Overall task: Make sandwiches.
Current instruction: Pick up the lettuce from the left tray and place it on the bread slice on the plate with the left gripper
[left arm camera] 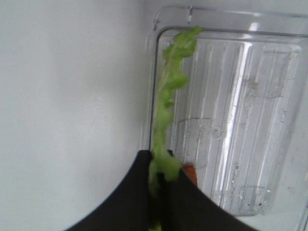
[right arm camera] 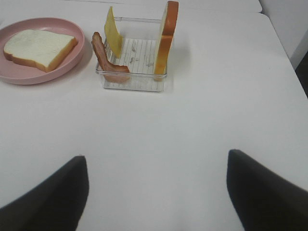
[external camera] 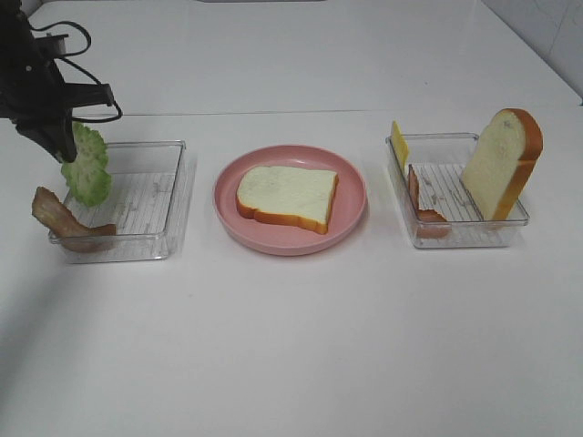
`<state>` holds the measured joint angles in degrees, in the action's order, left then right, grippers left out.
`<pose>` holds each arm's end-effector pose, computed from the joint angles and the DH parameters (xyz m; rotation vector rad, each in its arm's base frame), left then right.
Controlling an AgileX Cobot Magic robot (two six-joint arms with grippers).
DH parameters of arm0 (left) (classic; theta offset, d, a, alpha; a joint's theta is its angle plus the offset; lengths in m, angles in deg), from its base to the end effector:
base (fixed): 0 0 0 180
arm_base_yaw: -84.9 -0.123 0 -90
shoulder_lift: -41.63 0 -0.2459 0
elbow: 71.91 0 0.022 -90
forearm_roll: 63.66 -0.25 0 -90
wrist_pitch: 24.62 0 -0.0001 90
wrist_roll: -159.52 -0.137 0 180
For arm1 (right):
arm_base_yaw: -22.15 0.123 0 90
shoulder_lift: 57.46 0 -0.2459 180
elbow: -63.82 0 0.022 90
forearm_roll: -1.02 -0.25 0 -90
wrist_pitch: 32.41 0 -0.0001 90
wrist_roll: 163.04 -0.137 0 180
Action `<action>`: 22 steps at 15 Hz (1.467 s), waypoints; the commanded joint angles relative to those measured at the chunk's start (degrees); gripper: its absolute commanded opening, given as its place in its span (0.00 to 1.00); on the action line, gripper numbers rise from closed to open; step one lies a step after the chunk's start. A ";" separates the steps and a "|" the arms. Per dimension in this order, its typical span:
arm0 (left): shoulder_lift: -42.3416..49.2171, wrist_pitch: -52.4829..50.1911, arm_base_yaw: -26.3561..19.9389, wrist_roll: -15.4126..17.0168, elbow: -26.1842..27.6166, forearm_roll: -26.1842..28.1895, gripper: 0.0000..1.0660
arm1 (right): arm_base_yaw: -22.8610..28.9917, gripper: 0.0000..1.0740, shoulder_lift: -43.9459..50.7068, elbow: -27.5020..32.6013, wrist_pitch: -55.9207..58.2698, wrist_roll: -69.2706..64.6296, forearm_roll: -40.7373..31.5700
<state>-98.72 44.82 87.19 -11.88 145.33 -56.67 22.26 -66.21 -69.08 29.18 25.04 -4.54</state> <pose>0.4547 -0.0338 0.1097 -0.2194 3.0092 -0.1946 0.0727 0.0118 0.2562 -0.1519 2.0403 0.0294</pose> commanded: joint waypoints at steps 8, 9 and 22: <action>2.75 -7.96 2.64 -14.15 4.07 36.10 0.00 | -0.46 0.70 0.92 -0.06 -0.63 0.74 0.17; 2.75 -8.94 4.01 -15.93 4.07 37.64 0.00 | -0.46 0.70 0.92 -0.06 -0.63 0.74 0.17; 0.46 -23.78 21.54 -16.50 3.84 41.20 0.00 | -0.46 0.70 0.92 -0.06 -0.63 0.74 0.17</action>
<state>-97.86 21.62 108.28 -28.10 149.23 -16.16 22.26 -66.21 -69.08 29.18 25.04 -4.54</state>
